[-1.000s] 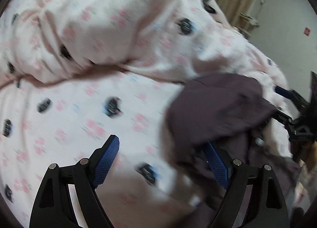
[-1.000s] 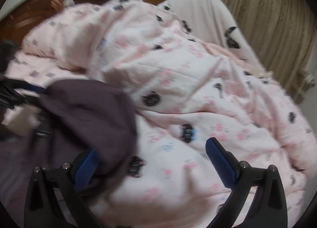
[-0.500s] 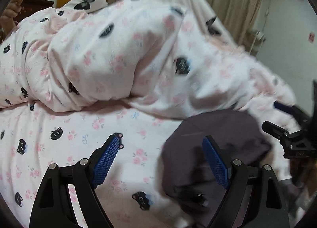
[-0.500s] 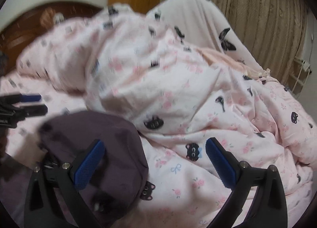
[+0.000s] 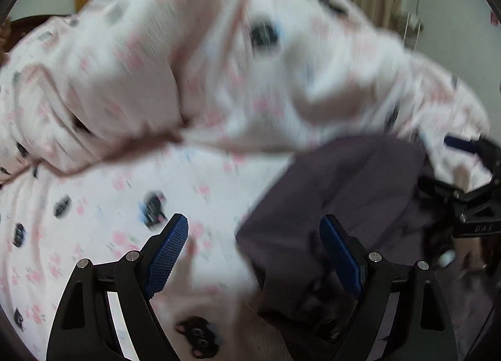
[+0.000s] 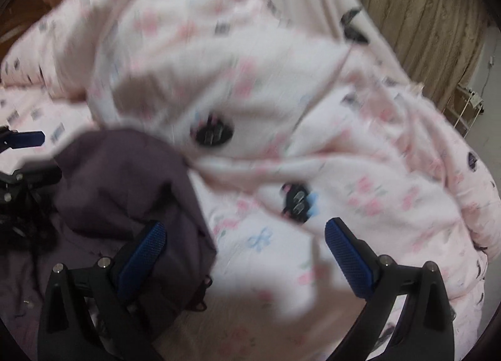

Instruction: Fold clothes

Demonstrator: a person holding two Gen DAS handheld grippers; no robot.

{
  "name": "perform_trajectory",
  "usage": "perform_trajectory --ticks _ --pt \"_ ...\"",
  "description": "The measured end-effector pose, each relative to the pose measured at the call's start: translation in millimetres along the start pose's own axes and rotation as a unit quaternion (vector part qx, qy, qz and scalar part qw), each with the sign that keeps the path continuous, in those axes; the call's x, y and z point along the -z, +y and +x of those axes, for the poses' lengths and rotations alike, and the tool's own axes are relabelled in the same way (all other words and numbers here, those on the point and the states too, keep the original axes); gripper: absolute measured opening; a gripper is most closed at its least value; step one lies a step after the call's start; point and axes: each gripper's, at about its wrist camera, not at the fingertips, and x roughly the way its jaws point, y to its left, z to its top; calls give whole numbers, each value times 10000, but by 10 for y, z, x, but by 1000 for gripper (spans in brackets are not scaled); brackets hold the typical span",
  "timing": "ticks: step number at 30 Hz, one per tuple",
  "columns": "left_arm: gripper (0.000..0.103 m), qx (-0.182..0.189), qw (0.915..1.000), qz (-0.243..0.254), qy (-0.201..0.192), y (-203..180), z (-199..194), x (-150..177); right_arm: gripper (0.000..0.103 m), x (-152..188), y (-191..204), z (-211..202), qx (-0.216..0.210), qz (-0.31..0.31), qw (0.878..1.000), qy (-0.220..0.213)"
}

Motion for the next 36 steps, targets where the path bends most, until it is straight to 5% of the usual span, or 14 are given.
perform_trajectory --ticks 4,11,15,20,24,30,36 --pt "83 -231 9996 -136 -112 65 28 -187 103 -125 -122 -93 -151 329 9990 -271" --pt "83 -1001 9938 241 416 -122 512 -321 103 -291 156 394 442 -45 9977 515" --pt "82 -902 9952 -8 386 18 440 -341 103 -283 92 323 286 98 9984 482" --pt "82 -414 9988 -83 -233 181 -142 -212 103 -65 39 -24 41 -89 9998 158" --pt "82 -672 9965 465 -153 132 -306 19 103 124 58 -212 -22 -379 9993 66" --pt "82 -1048 9908 624 591 130 75 338 103 412 121 23 341 -681 9954 579" --pt "82 -655 9976 -112 -195 248 -644 244 103 311 56 -435 239 -433 9987 123"
